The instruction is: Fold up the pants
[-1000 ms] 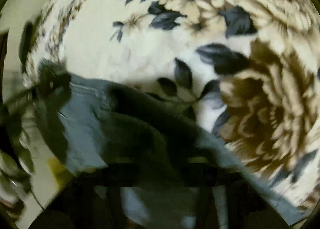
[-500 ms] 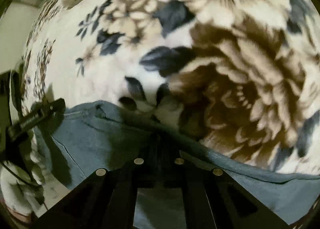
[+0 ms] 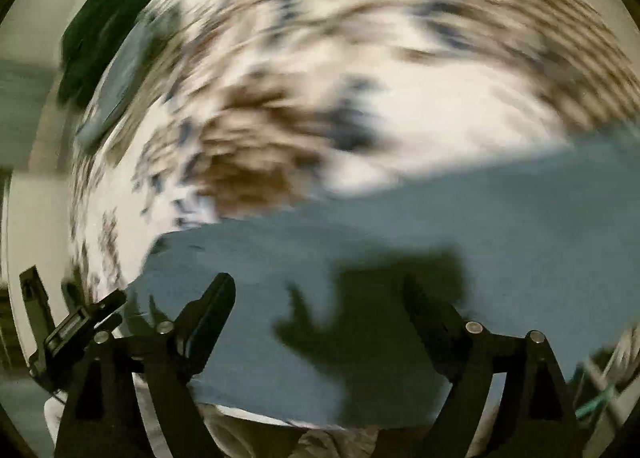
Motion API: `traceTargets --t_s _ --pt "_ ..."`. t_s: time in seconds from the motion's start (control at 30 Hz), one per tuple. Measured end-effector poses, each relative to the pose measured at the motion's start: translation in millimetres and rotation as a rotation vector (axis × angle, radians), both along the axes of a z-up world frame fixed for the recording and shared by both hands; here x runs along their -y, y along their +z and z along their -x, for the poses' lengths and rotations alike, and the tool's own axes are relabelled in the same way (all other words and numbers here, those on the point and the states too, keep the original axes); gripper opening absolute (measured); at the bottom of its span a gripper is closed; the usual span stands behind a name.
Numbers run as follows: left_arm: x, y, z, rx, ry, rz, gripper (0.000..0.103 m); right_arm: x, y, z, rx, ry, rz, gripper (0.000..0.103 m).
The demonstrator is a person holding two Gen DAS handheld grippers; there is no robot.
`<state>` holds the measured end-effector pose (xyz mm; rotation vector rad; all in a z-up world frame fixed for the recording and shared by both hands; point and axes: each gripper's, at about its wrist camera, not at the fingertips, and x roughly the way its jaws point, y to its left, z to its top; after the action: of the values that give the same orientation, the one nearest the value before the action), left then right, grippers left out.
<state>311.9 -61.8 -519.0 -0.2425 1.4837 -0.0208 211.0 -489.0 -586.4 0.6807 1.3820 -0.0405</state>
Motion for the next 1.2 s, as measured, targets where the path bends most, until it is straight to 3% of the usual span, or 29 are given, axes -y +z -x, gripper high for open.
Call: traceTargets --t_s 0.2,0.37,0.53,0.6,0.77,1.0,1.07,1.13,1.2 --pt "108.6 -23.4 49.9 -0.059 -0.185 0.025 0.084 115.2 -33.5 124.3 -0.078 -0.339 0.025 0.088" --pt "164.7 -43.5 62.8 -0.063 -0.227 0.015 0.084 205.3 -56.1 185.4 0.033 -0.57 -0.018 0.084" --pt "198.2 -72.1 58.9 -0.08 -0.242 -0.043 0.084 264.3 -85.8 213.0 0.136 -0.75 -0.153 0.073" --pt "203.0 -82.3 55.5 -0.093 -0.235 -0.06 0.084 272.8 -93.2 217.4 0.204 -0.787 -0.21 0.073" --pt "211.3 -97.4 45.9 -0.094 -0.189 -0.049 0.103 284.8 -101.6 207.6 0.328 -0.794 -0.309 0.073" --pt "225.7 -108.4 65.8 -0.02 -0.14 -0.069 0.103 308.4 -106.1 187.2 0.441 -0.746 -0.406 0.07" --pt "223.5 -107.4 74.0 -0.006 -0.13 -0.069 0.103 310.6 -114.0 182.4 0.414 -0.731 -0.382 0.057" --pt "223.8 -108.0 77.7 -0.012 -0.131 -0.072 0.103 313.4 -122.5 181.8 0.362 -0.756 -0.354 0.009" --pt "221.8 -100.6 78.9 -0.043 -0.127 -0.076 0.103 312.2 -122.6 180.8 0.328 -0.773 -0.317 0.007"
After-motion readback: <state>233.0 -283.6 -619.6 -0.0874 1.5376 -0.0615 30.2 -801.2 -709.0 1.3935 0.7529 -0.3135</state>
